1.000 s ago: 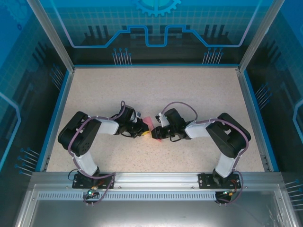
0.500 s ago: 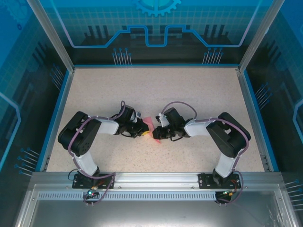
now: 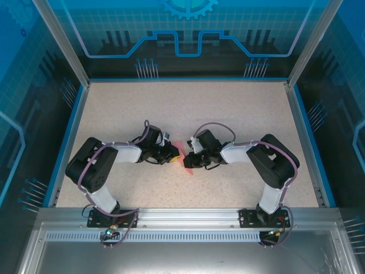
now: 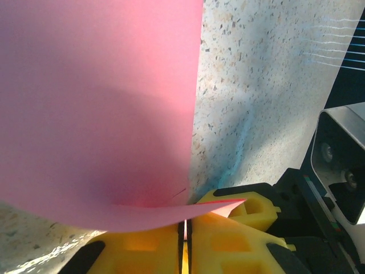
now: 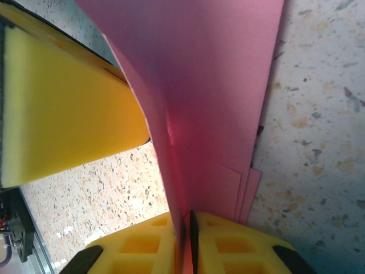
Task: Fold a paper plane with a square sheet of paper (pick it up from the middle)
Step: Fold the wing for the fifth time at the center of the table.
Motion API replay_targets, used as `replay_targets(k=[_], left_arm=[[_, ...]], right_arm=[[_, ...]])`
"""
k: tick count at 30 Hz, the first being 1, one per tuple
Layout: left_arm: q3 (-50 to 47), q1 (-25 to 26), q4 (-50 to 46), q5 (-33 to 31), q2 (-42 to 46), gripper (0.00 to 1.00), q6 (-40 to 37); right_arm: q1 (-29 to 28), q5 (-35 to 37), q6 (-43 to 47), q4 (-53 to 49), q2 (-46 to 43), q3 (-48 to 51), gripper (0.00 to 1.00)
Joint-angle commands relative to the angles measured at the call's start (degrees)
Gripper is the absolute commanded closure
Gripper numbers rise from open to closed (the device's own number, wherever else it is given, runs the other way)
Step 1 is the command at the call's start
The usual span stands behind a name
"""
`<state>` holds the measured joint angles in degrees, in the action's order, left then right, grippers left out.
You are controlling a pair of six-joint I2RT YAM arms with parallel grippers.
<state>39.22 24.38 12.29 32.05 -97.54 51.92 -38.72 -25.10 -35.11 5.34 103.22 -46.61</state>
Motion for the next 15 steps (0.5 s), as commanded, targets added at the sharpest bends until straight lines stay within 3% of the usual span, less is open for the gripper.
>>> replay_targets(k=[1, 7, 15], left_arm=[[-0.22, 0.73, -0.75, 1.61, 0.49, 0.87, -1.91], [0.46, 0.84, 0.03, 1.52, -0.77, 0.87, -1.23], [0.44, 0.84, -0.34, 1.52, -0.20, 0.88, -1.30]], right_arm=[[0.41, -0.69, 0.56, -2.70, 2.20, -0.88, 0.84], [0.40, -0.82, 2.15, -4.34, 0.94, -2.07, 0.80], [0.14, -1.79, 4.92, -6.83, 0.66, -3.35, 0.83]])
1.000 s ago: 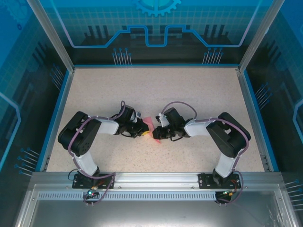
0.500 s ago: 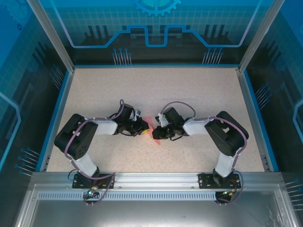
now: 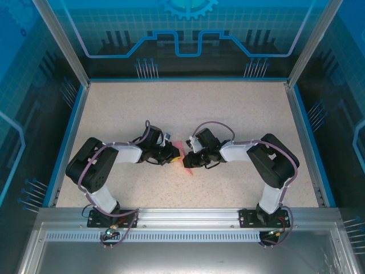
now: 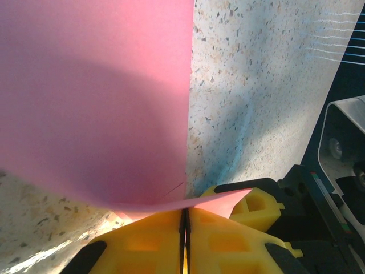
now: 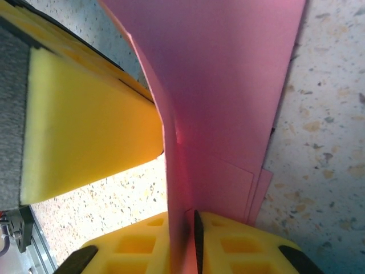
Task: Fold a paper plane with a square sheet of paper (pick it up from the middle)
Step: Fold the wing for the fifth time at the center of the table.
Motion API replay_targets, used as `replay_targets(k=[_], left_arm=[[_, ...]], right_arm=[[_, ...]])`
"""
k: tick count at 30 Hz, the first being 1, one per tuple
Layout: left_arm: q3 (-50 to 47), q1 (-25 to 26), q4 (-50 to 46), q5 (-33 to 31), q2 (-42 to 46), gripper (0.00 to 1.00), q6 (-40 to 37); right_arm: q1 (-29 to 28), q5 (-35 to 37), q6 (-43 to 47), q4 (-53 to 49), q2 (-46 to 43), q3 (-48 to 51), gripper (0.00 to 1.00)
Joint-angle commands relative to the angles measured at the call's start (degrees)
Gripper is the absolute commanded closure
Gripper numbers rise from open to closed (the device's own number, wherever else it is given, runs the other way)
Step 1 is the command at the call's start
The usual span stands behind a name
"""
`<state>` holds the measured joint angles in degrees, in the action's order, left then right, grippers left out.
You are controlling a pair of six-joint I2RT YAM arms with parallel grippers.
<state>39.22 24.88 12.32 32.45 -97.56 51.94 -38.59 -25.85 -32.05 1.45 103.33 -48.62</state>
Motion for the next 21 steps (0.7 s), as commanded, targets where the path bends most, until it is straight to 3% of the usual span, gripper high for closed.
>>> replay_targets(k=[1, 6, 21], left_arm=[[0.37, 0.34, -0.36, 1.13, -0.09, 0.87, -1.33], [0.06, 0.41, -0.27, 1.19, -0.02, 0.88, -1.20], [1.10, 0.51, -1.39, 0.35, -1.43, 0.88, -0.87]], right_arm=[[-0.12, -1.04, 2.06, -3.18, 0.77, -1.39, 0.83], [-1.10, 2.25, 3.53, -5.74, 2.60, -2.23, 0.91], [-3.15, 7.30, 7.11, -13.95, -2.35, -6.31, 0.79]])
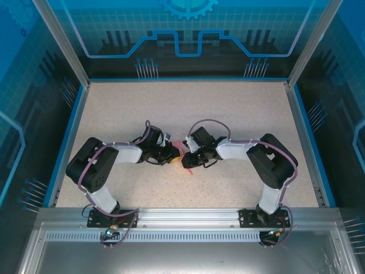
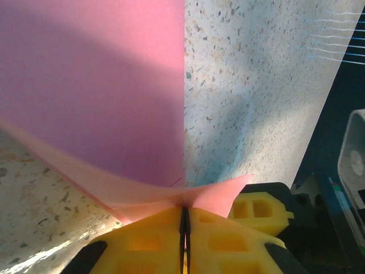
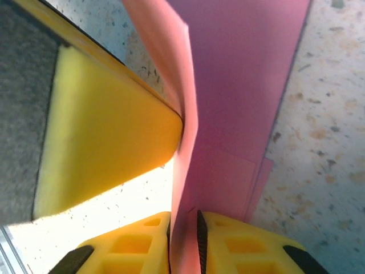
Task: Fold a paper plane with a square sheet of paper (pick it up from the middle)
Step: Fold the wing for the fifth time at the center of the table.
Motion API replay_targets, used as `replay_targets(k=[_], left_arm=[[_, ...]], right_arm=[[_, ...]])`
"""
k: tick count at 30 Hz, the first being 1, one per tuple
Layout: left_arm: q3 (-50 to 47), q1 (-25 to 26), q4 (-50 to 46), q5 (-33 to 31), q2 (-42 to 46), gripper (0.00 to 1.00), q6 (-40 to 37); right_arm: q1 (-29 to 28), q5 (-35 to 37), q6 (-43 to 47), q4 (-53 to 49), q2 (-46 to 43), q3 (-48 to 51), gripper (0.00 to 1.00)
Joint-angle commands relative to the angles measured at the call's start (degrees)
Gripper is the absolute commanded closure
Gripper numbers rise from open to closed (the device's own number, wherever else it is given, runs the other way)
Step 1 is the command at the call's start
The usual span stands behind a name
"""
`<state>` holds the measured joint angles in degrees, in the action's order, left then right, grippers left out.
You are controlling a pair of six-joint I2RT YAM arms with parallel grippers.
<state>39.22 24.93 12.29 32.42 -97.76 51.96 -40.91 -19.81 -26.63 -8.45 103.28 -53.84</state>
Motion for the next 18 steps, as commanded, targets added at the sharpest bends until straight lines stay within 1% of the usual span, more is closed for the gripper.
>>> replay_targets(k=[1, 5, 11, 18], left_arm=[[1.11, 0.46, -1.39, 0.36, -1.31, 0.88, -0.89], [1.37, 0.42, -1.49, 0.32, -1.78, 0.88, -0.83], [1.76, 0.40, -1.70, 0.26, -1.94, 0.88, -0.80], [1.81, 0.45, -2.01, 0.14, -1.74, 0.88, -0.99]], right_arm=[[-0.91, 1.28, 1.83, -4.34, -2.69, -1.19, 0.79], [-1.15, 1.95, 2.02, -5.08, -3.18, -1.09, 0.78], [-1.55, 2.41, 2.93, -5.52, -1.48, -1.44, 0.78], [-1.81, 1.36, 3.30, -5.28, 0.20, -1.66, 0.88]])
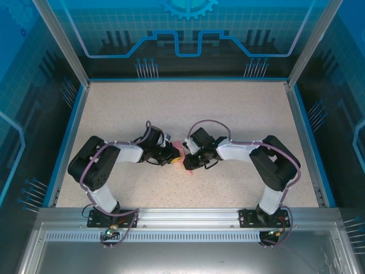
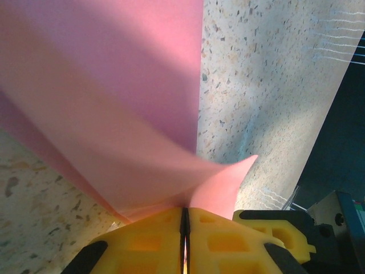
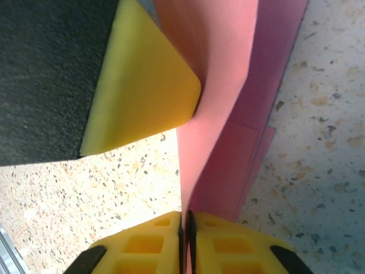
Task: Fold a paper plane with a square sheet of paper (pick it up from the middle)
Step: Fold the wing for the fifth time at the center of the table.
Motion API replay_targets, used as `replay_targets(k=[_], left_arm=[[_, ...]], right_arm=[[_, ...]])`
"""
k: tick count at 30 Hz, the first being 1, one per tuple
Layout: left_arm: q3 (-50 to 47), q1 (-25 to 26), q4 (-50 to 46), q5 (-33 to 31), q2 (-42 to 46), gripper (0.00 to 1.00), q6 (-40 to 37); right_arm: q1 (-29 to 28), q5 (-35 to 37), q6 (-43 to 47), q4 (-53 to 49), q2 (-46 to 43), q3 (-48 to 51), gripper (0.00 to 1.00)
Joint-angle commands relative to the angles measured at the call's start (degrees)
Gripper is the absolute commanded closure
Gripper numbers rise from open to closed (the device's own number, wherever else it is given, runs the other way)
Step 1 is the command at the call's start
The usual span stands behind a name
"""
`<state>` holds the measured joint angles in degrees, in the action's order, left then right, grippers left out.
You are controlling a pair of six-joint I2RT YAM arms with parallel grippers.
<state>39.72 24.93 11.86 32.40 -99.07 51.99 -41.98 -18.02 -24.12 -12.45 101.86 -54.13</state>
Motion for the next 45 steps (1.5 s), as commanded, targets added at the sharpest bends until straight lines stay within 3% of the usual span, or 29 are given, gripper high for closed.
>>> replay_targets(k=[1, 10, 30, 45], left_arm=[[1.25, 0.45, -1.58, 0.16, -0.38, 0.88, -1.05], [1.48, 0.45, -1.55, 0.12, -1.08, 0.88, -1.11], [2.82, 0.43, -4.47, -2.10, -2.27, 0.89, -1.57], [3.06, 0.39, -5.35, -2.99, -3.06, 0.89, -1.54]], right_arm=[[-0.69, -0.44, 0.76, -1.26, 1.75, -1.33, 0.89], [-0.60, -1.17, -0.03, -2.13, 4.93, -1.96, 0.90], [0.09, -2.09, 3.32, -3.26, -0.09, -0.58, 0.79], [0.16, -0.88, 3.12, -4.73, 1.67, -0.47, 0.88]])
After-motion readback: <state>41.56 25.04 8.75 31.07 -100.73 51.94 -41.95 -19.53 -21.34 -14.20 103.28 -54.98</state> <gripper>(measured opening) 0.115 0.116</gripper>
